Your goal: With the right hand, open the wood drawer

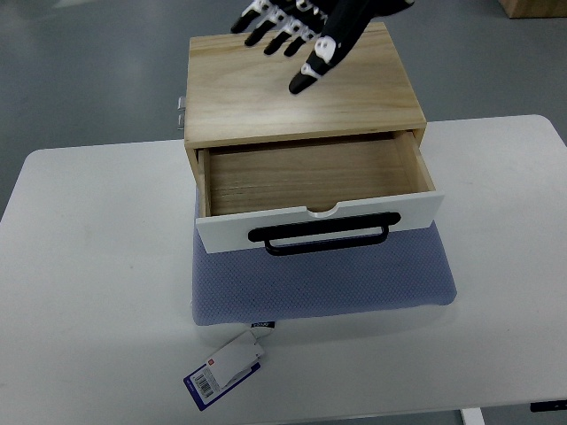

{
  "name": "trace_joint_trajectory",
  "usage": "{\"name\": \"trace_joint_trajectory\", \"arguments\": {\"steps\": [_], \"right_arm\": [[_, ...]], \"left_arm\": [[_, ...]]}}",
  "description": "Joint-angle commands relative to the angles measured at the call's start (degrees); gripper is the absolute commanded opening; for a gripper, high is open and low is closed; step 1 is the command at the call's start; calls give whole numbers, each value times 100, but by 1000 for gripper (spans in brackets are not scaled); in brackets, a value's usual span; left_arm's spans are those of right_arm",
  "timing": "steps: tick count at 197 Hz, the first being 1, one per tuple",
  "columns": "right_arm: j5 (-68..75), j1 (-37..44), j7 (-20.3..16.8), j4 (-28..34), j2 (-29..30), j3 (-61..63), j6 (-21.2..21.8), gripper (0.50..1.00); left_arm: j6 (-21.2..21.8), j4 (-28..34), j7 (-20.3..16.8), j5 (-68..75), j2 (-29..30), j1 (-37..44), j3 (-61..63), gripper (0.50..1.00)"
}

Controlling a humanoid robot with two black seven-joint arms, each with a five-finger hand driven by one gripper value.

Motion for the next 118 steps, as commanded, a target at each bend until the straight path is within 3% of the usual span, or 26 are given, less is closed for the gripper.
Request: {"name": "trace_joint_trajectory", "arguments": {"steps": [1,2,8,35,45,46,52,75,96,118], "right_arm": [[2,-355,135,-509,-64,463,-76,944],[2,-825,292,-987,-38,1002,-189,944],[2,-1128,407,-1263,-12,1375,-251,944],[2,-2481,952,-2099,208,3177,-445,944],[2,-2482,953,-2099,208,3178,-445,944],[2,-2952,1179,-2378,365,3874,-549,944],[2,-3229,1321,-2556,480,4285,-647,944],[11,-3985,1902,-3154,955,5367,-1007,946],[46,-4662,2789,-3848,1535,6306,-1122,946],[213,-5154,3150,-4331,1948,6922,-1104,946]], "left_arm": [[0,-4,-1,0,0,-2,2,1000],[-9,-22,-1,0,0,-2,2,1000],[-9,-31,-1,9,0,-2,-7,1000],[-9,-40,-1,9,0,-2,-7,1000],[-9,-40,-1,9,0,-2,-7,1000],[-9,-31,-1,9,0,-2,-7,1000],[-9,-31,-1,9,0,-2,-7,1000],[-9,-40,-1,9,0,-2,-7,1000],[-9,-48,-1,9,0,-2,-16,1000],[-9,-40,-1,9,0,-2,-16,1000]]}}
